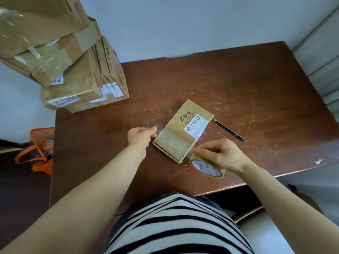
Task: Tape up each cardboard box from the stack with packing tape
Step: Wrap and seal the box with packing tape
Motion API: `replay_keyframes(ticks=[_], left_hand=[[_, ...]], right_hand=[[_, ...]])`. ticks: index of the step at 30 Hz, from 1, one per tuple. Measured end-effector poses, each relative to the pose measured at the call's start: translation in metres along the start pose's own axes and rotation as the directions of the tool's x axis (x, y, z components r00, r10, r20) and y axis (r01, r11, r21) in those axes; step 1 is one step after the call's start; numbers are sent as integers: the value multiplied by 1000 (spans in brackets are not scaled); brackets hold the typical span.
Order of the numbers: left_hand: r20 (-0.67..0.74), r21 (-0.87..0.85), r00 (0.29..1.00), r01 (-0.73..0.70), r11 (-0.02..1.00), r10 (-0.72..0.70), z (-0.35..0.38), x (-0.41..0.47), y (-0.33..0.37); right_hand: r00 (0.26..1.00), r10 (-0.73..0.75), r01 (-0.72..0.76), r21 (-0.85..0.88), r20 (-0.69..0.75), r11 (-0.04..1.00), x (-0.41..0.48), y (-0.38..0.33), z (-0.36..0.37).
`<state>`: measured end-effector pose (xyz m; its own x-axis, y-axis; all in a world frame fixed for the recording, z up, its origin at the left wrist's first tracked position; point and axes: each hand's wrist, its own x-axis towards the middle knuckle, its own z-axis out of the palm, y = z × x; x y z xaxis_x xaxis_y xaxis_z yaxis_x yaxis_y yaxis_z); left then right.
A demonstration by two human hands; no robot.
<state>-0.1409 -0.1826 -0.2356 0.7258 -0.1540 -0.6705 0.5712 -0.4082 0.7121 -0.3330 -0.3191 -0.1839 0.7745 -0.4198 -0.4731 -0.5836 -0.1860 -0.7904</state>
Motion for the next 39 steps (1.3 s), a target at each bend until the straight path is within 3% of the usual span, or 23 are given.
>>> replay_keyframes(ticks=[6, 20, 24, 27, 34, 37, 39], left_hand=[[-61, 79, 992, -101, 992, 106, 3, -2, -13], [-79, 221, 980, -161, 962, 182, 7, 7, -21], [-4, 411, 955, -268, 871, 296, 3, 11, -24], [50, 620, 910, -352, 702, 412, 2, 14, -29], [96, 795, 852, -377, 476, 515, -1, 16, -30], [-12, 817, 886, -259, 515, 464, -6, 17, -22], [-19, 746, 819, -371, 554, 574, -9, 14, -20]], right_hand=[[996, 90, -76, -394, 16, 916, 13, -4, 14], [971, 237, -169, -630, 25, 758, 37, -13, 39], [968, 248, -159, -695, 28, 701, 44, -17, 47], [962, 271, -162, -720, 39, 675, 49, -20, 51], [959, 282, -165, -728, 40, 666, 53, -19, 53], [959, 280, -161, -739, 39, 655, 52, -18, 54], [956, 291, -172, -736, 35, 655, 52, -18, 54]])
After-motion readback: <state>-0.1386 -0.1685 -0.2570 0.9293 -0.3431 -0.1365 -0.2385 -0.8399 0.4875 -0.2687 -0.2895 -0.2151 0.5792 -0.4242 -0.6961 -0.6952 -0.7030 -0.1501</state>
